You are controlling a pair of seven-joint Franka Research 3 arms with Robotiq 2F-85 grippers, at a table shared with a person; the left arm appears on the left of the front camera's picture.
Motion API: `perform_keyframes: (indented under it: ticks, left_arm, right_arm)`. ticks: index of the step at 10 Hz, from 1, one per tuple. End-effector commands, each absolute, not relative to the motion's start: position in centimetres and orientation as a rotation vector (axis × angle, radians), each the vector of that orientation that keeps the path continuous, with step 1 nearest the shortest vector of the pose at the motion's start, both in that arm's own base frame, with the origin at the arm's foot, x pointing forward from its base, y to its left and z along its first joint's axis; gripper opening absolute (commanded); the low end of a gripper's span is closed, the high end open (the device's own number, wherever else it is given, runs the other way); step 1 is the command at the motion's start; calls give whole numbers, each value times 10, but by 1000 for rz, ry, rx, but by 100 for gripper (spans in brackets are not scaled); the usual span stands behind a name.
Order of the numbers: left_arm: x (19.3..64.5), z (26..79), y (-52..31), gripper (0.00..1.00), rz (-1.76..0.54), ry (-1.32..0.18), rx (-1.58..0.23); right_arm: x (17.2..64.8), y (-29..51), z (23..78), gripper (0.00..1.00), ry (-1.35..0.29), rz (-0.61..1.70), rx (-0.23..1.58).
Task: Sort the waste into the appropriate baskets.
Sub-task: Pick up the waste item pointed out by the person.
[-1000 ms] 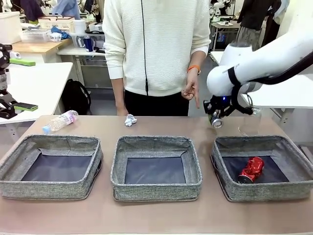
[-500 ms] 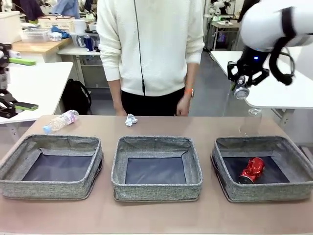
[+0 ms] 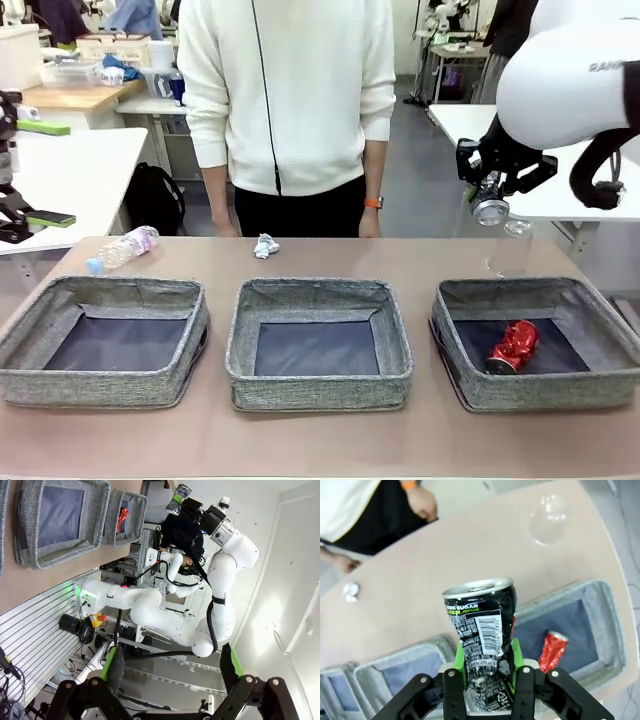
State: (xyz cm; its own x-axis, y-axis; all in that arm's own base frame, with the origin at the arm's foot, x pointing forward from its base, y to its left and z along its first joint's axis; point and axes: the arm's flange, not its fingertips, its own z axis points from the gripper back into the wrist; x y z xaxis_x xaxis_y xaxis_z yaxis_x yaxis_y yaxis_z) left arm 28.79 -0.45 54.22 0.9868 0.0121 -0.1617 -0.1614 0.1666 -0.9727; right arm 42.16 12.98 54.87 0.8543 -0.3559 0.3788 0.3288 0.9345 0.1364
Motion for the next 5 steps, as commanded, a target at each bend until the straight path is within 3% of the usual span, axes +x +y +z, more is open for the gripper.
perform_keyframes:
  ticks: [1,2,5]
  left_arm:
    - [286,545,-6,100,123,132,-1414]
    - [286,545,-6,100,123,132,-1414]
    - [286,545,-6,100,123,132,-1414]
  right_arm:
    - [415,136,548,38,-417,-352,69]
    - [433,142,528,38,-260,-447,202]
    - [410,228,604,38,-293,-384,184]
